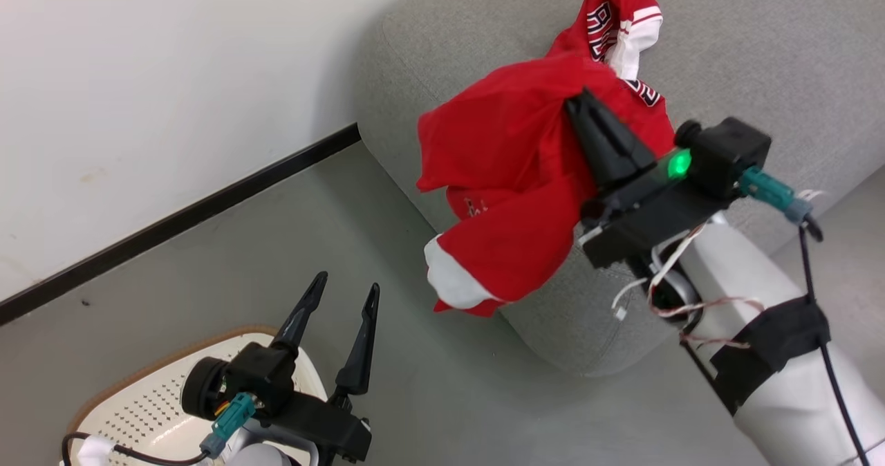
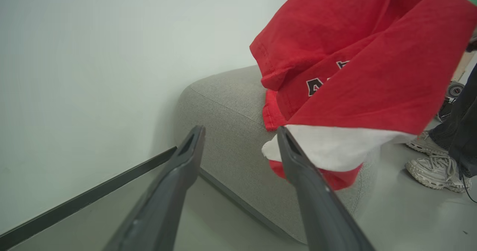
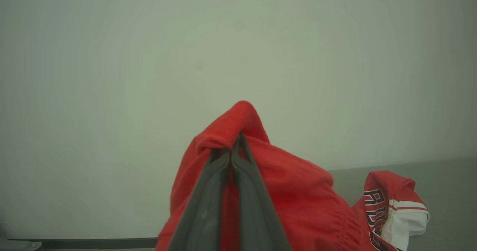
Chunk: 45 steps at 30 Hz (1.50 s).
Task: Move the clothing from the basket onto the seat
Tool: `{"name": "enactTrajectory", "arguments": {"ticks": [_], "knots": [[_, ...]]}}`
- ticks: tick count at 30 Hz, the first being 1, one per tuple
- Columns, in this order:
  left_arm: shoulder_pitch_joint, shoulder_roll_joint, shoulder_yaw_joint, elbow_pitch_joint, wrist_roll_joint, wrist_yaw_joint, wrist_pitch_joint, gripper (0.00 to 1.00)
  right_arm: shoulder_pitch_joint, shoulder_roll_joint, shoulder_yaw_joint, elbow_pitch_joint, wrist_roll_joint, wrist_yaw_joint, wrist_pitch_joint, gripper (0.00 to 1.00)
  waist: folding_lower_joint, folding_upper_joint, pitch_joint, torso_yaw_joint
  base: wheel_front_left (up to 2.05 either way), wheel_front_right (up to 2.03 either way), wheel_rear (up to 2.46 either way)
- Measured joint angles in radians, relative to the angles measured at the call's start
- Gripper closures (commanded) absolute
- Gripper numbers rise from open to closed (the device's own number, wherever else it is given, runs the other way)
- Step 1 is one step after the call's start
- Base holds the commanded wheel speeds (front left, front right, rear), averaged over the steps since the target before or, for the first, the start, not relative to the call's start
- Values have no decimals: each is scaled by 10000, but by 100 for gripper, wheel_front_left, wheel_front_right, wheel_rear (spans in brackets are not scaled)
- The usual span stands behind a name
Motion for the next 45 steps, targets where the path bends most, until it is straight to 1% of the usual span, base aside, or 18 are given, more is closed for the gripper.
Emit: {"name": "enactTrajectory", "arguments": {"ticks": [11,17,29,32,38,45], "knots": [[54,240,104,-345,4,0,0,0,-1156,-495,-947,209,-151,0,-2,100,0,0,626,1,0,0,0],[36,322,-29,-529,42,0,0,0,-1524,-1087,-1680,341,-230,0,-2,100,0,0,1094,87,0,0,0],[-426,849,-407,-888,201,0,0,0,-2700,-1705,-2941,456,-324,-23,-4,100,1,1,2284,468,0,0,0],[-603,957,-493,-901,213,0,0,0,-2871,-1860,-3260,397,-408,-188,-4,100,1,0,2607,576,0,0,0],[-817,1147,-606,-913,215,0,0,0,-2979,-1948,-3662,353,-679,-451,-4,100,2,1,3187,817,0,0,0],[-1010,1365,-711,-903,213,0,0,0,-3435,-2575,-4466,629,-792,-637,-4,100,1,1,3710,1111,0,0,0]]}}
